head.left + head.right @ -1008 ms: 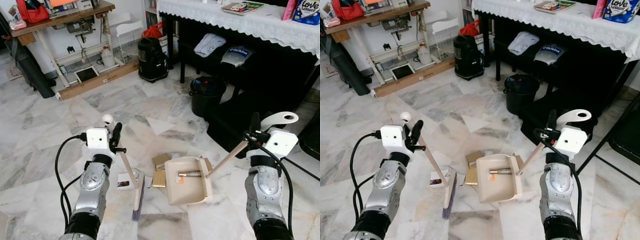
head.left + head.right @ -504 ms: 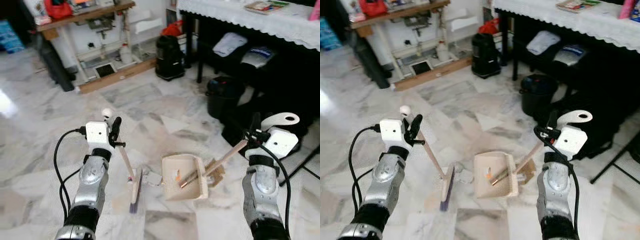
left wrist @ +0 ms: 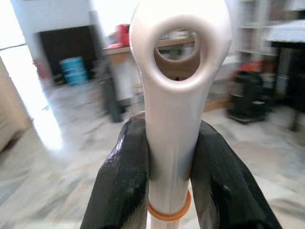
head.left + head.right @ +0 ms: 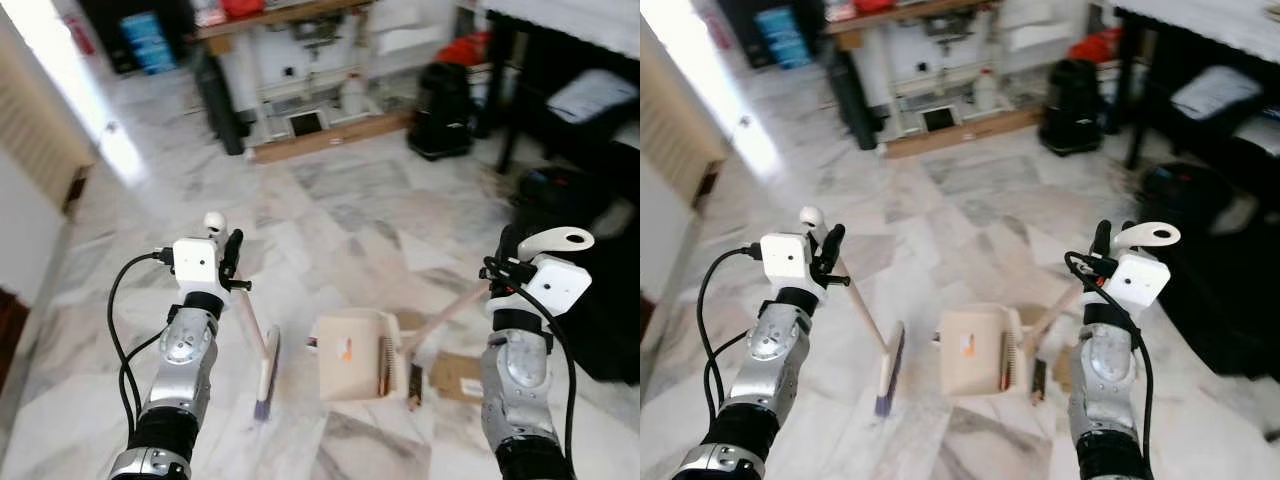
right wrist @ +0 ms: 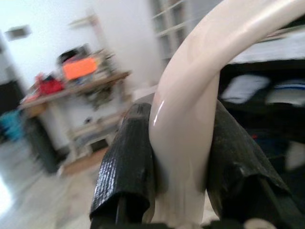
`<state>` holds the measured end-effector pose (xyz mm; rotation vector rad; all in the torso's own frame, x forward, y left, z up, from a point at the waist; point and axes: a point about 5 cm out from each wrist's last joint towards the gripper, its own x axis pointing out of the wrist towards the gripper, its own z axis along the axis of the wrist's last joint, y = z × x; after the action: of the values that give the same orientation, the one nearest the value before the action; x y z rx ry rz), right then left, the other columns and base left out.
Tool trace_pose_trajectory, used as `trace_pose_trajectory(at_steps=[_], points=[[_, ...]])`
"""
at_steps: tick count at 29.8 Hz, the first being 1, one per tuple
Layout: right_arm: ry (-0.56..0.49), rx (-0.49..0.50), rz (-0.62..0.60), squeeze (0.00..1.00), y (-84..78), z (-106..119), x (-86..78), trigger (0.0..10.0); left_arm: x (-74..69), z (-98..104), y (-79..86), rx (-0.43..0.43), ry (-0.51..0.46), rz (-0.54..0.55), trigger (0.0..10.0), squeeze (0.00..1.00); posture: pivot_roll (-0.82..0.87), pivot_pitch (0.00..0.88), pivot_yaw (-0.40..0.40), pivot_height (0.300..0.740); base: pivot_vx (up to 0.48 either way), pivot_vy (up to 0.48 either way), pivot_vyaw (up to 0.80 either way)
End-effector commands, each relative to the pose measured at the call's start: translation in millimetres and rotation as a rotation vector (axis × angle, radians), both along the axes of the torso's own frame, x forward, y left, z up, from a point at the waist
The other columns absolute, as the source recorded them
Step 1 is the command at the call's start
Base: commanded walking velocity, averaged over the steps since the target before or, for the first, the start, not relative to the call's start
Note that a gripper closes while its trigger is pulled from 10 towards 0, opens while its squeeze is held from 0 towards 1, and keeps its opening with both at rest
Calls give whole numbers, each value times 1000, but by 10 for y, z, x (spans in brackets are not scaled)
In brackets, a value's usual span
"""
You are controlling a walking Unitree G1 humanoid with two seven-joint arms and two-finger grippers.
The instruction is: Sweep floor
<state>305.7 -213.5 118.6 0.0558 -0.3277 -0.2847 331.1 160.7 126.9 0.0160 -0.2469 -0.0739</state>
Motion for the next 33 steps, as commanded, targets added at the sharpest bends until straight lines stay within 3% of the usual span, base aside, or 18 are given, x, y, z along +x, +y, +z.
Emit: trace_pose_trajectory(at_steps=[1,22,27,30,33], points=[[-60,5,42,0,143,133,53,10000,-9,58,93,30,-29,30,10000,0,-64,0,98,740,0,0,800],[-47,-71,86,0,-17,250,92,10000,-39,1,-46,-44,-36,88,10000,0,-87,0,-7,740,0,0,800],[-46,-85,87,0,-81,283,99,10000,-72,-10,-76,-28,-38,72,10000,0,-99,0,-13,740,0,0,800],[-33,-95,98,0,-105,280,96,10000,-122,-1,-158,57,-62,28,10000,0,-89,0,-39,740,0,0,800],[-23,-98,102,0,-120,266,94,10000,-143,-10,-159,25,-59,50,10000,0,-87,0,-49,740,0,0,800]])
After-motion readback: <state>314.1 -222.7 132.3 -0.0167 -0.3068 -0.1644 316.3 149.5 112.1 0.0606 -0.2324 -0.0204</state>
